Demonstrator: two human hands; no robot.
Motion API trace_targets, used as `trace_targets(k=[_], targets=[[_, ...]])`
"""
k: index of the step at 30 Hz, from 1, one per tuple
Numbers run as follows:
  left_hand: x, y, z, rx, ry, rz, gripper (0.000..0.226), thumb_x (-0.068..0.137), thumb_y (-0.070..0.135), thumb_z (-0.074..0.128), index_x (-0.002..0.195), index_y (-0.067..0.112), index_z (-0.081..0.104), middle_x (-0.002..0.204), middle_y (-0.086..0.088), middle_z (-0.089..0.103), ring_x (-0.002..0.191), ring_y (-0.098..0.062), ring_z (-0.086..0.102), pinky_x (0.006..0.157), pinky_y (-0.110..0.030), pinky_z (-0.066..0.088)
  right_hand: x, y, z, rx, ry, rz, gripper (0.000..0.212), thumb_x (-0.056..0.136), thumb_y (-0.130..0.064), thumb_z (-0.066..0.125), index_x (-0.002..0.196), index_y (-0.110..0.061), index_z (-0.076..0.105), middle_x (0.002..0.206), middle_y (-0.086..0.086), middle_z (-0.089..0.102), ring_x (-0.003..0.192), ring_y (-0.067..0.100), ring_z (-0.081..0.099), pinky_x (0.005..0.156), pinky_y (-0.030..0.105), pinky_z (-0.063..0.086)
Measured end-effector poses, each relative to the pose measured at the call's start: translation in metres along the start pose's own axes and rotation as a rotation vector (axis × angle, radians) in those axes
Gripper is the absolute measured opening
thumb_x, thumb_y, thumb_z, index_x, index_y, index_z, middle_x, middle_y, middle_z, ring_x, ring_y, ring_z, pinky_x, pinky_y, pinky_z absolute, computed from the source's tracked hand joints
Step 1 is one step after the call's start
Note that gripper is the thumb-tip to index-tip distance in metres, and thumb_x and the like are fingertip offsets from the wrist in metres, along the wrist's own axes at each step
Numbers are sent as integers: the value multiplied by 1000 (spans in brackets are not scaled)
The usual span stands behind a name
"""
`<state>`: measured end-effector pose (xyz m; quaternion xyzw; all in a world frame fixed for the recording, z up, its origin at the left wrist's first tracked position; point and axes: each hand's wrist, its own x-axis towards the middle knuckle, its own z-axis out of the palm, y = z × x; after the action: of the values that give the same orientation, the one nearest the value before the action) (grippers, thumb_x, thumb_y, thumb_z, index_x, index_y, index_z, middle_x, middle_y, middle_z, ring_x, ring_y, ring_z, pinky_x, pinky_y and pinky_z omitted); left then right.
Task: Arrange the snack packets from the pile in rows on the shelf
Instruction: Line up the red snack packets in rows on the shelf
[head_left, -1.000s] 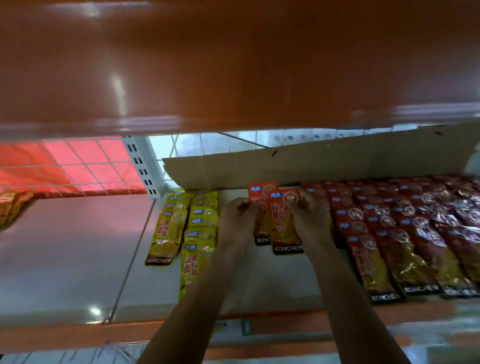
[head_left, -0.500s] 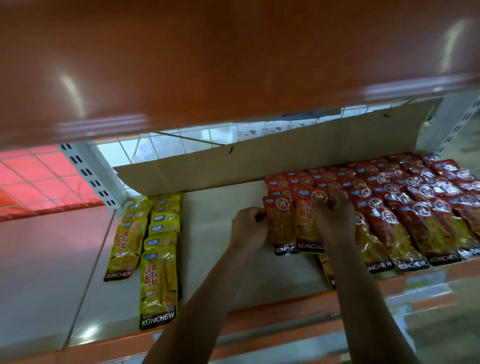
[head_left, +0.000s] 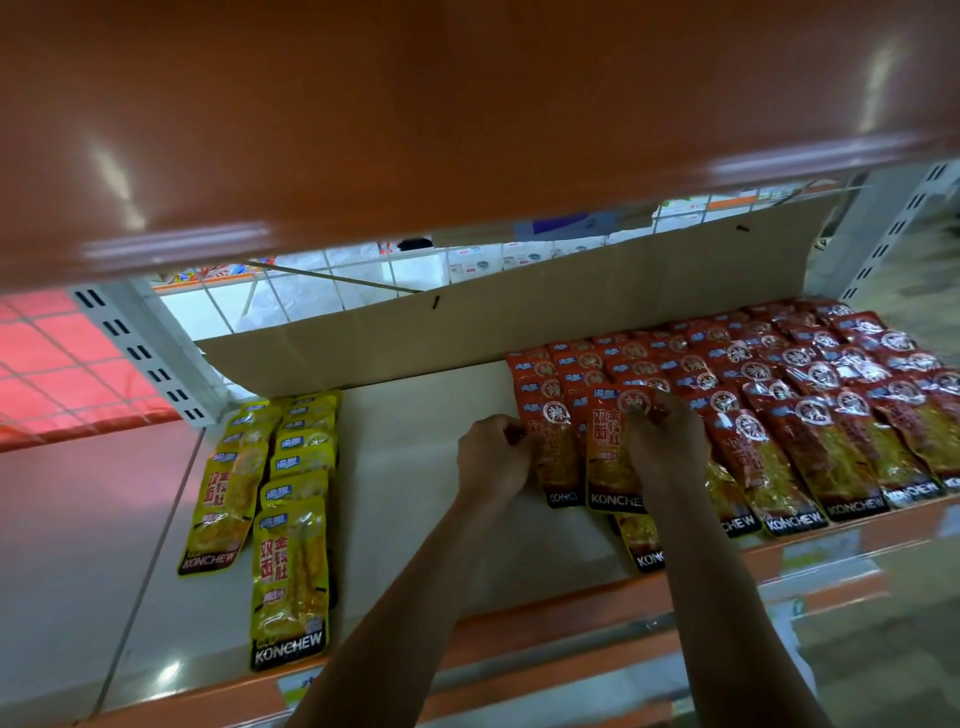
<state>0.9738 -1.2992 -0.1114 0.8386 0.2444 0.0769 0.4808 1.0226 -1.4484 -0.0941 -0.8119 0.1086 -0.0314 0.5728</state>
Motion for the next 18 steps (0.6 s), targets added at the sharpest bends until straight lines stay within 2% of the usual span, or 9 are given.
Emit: trace_targets(k=[5,8,12,13,15,16,18], targets=[[0,-2,-1,54,43,22,23,87,33,68,102,16,65,99,2,69,82,-8,61,72,-23,48,-4,-3,4,15,-47,-28,35,94,-25,56,128,-13,56,72,-2,62,51,8,48,47,23,36],[-3,-2,-1,77,87,22,33,85,38,70,108,17,60,97,5,64,82,-9,60,73,-25,50,-9,-6,7,-33,-78,-77,37,93,-28,58,127,-14,56,83,0,66,57,7,54,48,19,35],[-9,0,-1,62,197,216,32,92,42,57,113,17,61,106,3,65,87,-8,61,76,-25,52,-15,-6,16,-65,-138,-113,40,94,-32,56,130,-16,53,96,5,67,66,2,58,47,15,36],[-10,2,-1,2,173,241,33,94,43,55,114,18,61,106,3,67,85,-5,62,76,-24,54,-16,-7,17,-62,-156,-114,42,95,-32,56,133,-17,50,106,5,67,77,4,60,50,15,36],[-13,5,-1,-116,68,231,36,93,43,57,122,22,57,106,7,67,83,0,62,69,-12,53,-18,-8,20,-73,-205,-117,44,96,-29,54,138,-20,46,124,3,60,94,9,55,58,15,35],[-13,5,-1,-150,12,209,39,91,41,60,126,24,54,106,9,66,84,1,63,64,-6,49,-19,-8,20,-91,-235,-127,43,96,-26,53,138,-21,45,124,2,60,93,8,52,59,15,35],[-14,3,-2,-173,-47,160,46,88,35,67,130,27,50,107,11,65,86,0,63,60,-4,46,-20,-9,19,-129,-285,-152,43,96,-22,51,139,-24,44,116,-4,61,83,3,54,57,16,37]])
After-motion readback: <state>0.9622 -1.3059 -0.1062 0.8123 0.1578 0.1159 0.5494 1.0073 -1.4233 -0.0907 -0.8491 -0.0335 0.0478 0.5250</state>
